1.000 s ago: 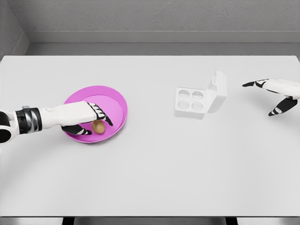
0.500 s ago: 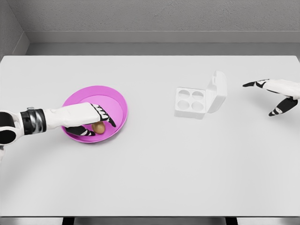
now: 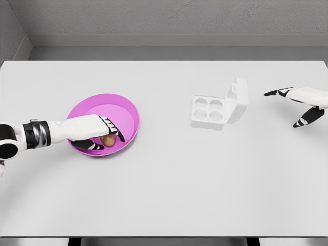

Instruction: Pack egg into the box and close the box lid

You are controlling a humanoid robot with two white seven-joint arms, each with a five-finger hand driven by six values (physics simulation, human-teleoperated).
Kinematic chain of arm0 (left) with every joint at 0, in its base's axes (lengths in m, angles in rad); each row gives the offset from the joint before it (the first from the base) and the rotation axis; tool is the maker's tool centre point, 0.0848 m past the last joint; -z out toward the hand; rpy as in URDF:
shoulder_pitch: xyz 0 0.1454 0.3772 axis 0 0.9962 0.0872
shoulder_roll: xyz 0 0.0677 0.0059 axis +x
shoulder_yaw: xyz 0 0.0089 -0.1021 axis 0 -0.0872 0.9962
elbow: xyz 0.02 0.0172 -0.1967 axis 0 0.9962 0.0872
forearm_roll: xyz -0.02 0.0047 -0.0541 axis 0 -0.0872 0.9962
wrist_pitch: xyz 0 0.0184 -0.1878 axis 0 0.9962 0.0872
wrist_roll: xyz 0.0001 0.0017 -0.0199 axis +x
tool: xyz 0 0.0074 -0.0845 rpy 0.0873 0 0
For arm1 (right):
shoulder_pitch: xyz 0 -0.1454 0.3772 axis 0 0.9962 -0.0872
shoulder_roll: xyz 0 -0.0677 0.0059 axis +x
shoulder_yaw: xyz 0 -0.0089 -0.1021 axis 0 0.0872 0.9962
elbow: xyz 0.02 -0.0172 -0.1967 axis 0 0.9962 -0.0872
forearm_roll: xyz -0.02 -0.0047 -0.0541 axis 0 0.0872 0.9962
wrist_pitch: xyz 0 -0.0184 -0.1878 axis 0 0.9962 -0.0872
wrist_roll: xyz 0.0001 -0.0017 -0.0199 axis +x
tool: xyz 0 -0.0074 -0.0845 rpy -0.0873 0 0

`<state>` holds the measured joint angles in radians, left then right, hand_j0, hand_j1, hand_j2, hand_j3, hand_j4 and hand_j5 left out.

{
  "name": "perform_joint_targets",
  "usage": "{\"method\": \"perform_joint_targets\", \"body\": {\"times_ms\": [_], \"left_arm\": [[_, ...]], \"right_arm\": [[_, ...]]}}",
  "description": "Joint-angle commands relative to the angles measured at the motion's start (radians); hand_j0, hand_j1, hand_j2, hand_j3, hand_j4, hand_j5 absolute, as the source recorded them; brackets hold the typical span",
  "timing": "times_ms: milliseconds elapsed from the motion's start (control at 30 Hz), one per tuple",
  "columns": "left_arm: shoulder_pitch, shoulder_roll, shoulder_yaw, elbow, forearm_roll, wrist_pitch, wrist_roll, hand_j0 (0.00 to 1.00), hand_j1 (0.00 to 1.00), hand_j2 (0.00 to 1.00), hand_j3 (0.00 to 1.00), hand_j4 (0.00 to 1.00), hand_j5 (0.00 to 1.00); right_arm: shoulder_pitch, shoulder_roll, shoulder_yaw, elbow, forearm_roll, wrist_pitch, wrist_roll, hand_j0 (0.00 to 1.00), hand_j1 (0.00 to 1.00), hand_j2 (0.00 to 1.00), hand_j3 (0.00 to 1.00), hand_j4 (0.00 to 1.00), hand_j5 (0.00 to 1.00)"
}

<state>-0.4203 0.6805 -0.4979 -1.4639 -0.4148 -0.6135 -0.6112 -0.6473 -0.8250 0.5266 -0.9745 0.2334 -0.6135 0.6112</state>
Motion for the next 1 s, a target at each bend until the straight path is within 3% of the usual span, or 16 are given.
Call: {"method": "perform_joint_targets", "body": {"times_ms": [0,467,967], "left_arm": [[0.000,0.002,-0.001,-0.001,0.007,0.003,0.000,0.56,0.56,0.56,0.56,0.56,0.56],[0.003,0.008,-0.002,0.000,0.007,0.003,0.000,0.42,0.42,0.42,0.42,0.42,0.42],[0.003,0.004,-0.001,0.025,0.007,0.003,0.000,0.41,0.41,0.41,0.41,0.41,0.41]], "right_arm": [[0.000,-0.002,0.001,-0.001,-0.006,0.003,0.000,1.00,1.00,1.00,1.00,1.00,1.00],[0.000,-0.009,0.003,-0.016,-0.006,0.003,0.000,1.00,1.00,1.00,1.00,1.00,1.00],[-0.008,-0.025,0.036,-0.047,-0.006,0.003,0.000,1.00,1.00,1.00,1.00,1.00,1.00]]}}
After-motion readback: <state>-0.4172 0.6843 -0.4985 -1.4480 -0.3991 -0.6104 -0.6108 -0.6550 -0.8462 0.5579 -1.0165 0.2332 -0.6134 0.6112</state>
